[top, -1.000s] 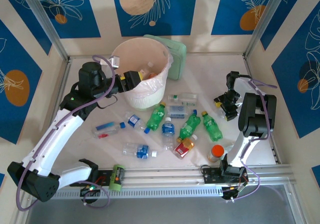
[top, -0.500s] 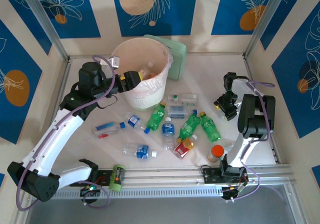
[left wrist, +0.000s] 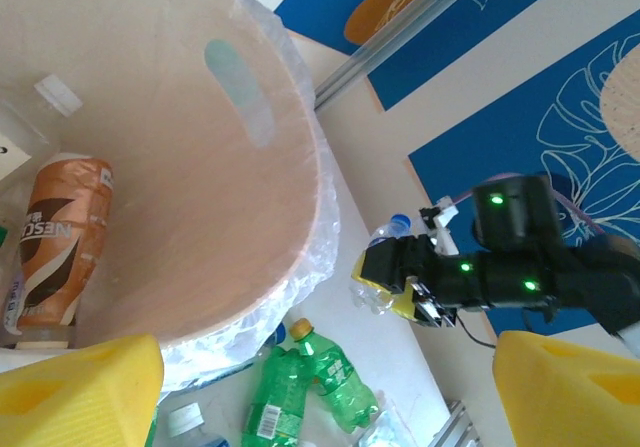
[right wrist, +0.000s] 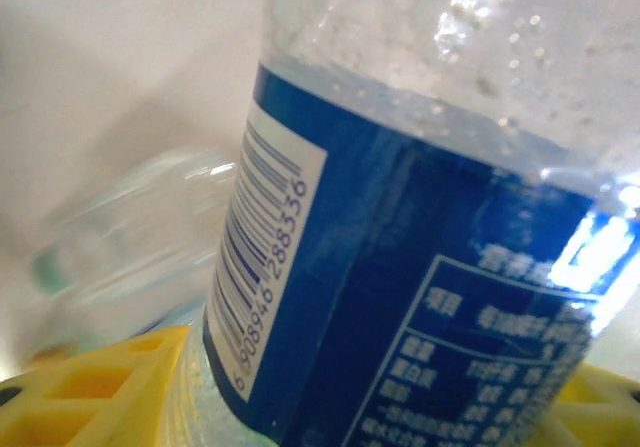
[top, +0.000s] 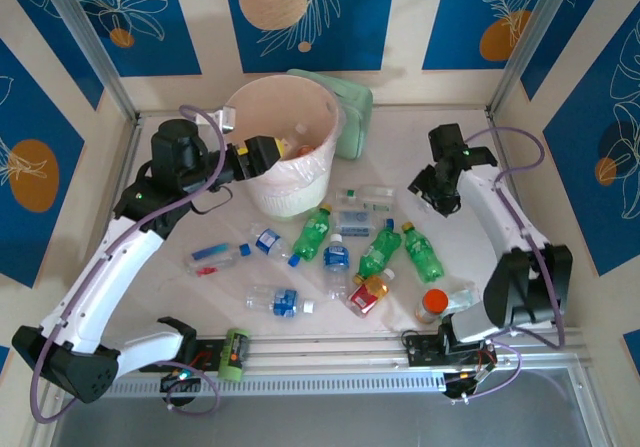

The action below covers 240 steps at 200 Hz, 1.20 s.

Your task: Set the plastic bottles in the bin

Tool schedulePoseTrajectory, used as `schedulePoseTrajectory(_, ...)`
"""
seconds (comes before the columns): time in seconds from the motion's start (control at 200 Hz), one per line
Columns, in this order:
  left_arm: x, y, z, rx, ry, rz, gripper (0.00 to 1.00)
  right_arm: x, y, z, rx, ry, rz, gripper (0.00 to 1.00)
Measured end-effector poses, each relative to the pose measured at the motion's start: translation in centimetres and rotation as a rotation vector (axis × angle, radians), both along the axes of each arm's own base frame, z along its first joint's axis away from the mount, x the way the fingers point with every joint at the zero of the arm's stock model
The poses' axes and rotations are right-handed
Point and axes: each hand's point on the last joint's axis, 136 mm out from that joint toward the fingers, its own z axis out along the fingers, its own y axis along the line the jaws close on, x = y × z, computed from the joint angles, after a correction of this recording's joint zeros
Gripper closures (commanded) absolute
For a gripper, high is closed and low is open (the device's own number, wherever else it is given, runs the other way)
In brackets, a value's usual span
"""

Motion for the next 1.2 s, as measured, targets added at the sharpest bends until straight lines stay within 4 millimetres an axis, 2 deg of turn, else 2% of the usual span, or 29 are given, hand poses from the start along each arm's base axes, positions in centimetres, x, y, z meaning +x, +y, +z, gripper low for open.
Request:
schedulePoseTrajectory(0.135, 0.2, -0.5, 0.7, -0.049, 0.012, -0.011, 0.14, 0.2, 4.8, 6.7, 0.08, -0.209, 0.207, 0.4)
schedulePoseTrajectory(0.215, 0.5, -1.0, 1.1, -0.076, 0.021, -0.023, 0.13, -0.6, 8.2, 10.2, 0.137, -0.308, 0.353, 0.4)
schedulePoseTrajectory(0.315, 0.8, -1.7, 1.9, -0.112, 0.022, -0.048, 0.12, -2.1, 12.7, 13.6, 0.22, -0.404, 0.536, 0.4)
schedulePoseTrajectory(0.38, 0.9, -2.1, 2.6, -0.137, 0.02, -0.068, 0.1, -3.4, 15.3, 15.1, 0.277, -0.441, 0.639, 0.4)
schedulePoseTrajectory(0.61, 1.2, -3.3, 4.3, -0.242, 0.022, -0.119, 0.09, -7.2, 21.0, 18.1, 0.438, -0.496, 0.882, 0.41)
schedulePoseTrajectory(0.785, 1.5, -4.0, 4.4, -0.272, 0.04, -0.149, 0.09, -9.7, 24.4, 20.9, 0.517, -0.545, 1.032, 0.41)
schedulePoseTrajectory(0.98, 1.5, -4.5, 4.1, -0.288, 0.075, -0.172, 0.1, -11.1, 26.6, 22.8, 0.553, -0.576, 1.13, 0.41)
schedulePoseTrajectory(1.2, 0.9, -5.2, 5.8, -0.348, 0.051, -0.246, 0.11, -11.1, 27.8, 22.5, 0.552, -0.563, 1.162, 0.41)
